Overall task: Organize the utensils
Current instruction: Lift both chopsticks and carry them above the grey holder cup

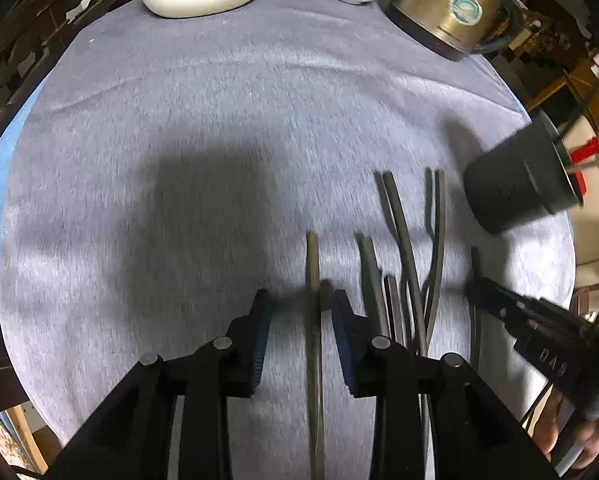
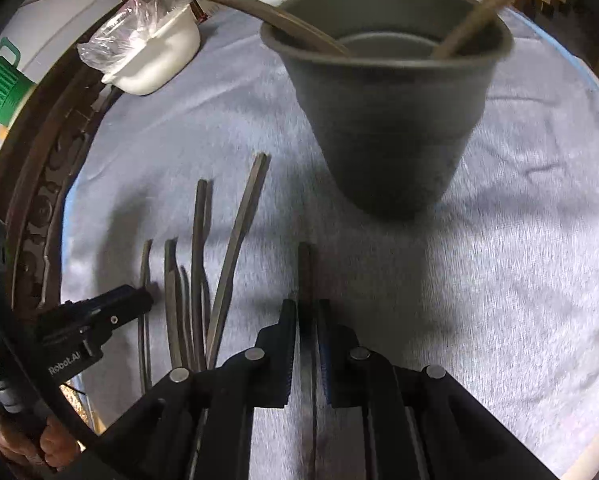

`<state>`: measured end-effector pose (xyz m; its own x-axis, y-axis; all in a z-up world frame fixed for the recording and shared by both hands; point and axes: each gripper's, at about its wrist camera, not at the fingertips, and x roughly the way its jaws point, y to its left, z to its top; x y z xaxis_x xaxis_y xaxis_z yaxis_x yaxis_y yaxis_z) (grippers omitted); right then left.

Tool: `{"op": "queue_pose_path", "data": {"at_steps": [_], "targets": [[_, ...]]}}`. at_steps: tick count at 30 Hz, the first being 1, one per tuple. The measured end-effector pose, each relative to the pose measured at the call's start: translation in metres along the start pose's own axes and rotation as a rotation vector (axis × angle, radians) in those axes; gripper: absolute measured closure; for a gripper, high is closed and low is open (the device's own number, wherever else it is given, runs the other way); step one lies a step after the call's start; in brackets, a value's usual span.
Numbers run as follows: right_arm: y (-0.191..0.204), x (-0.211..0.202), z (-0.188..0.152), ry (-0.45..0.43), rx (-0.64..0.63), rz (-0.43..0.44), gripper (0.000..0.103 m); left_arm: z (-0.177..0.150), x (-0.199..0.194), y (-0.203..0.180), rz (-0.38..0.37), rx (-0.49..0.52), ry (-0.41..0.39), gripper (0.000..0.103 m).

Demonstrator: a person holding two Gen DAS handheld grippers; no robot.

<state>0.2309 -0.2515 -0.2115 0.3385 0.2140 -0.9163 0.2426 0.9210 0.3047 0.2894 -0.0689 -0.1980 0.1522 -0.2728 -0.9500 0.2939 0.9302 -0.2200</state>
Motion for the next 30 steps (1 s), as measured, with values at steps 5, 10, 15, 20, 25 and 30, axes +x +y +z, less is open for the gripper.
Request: {"op": "queue_pose_path", "data": {"at_steps": [5, 10, 15, 20, 25, 30], "targets": [[0.006, 0.002, 0.002, -0.012, -0.052, -0.036, 0.091, 0.013, 0.005, -0.005, 0.031, 0.014, -0.031, 0.086], [0.003, -0.001, 0.0, -0.037, -0.041, -0.015, 0.096, 0.013, 0.0, 0.001, 0.021, -0.01, -0.055, 0.098], [-0.004, -0.028, -0.007, -0.102, -0.045, 0.043, 0.097, -0.01, -0.032, 0.003, -0.006, -0.014, -0.131, 0.098], [-0.001, -0.068, -0.014, -0.186, -0.074, 0.093, 0.097, -0.026, -0.073, -0.008, -0.033, 0.018, -0.226, 0.098], [-0.004, -0.11, -0.028, -0.275, -0.084, 0.147, 0.097, -0.038, -0.115, -0.023, -0.053, 0.058, -0.322, 0.098], [-0.001, -0.147, -0.035, -0.384, -0.087, 0.183, 0.097, -0.047, -0.152, -0.038, -0.068, 0.092, -0.407, 0.098]]}}
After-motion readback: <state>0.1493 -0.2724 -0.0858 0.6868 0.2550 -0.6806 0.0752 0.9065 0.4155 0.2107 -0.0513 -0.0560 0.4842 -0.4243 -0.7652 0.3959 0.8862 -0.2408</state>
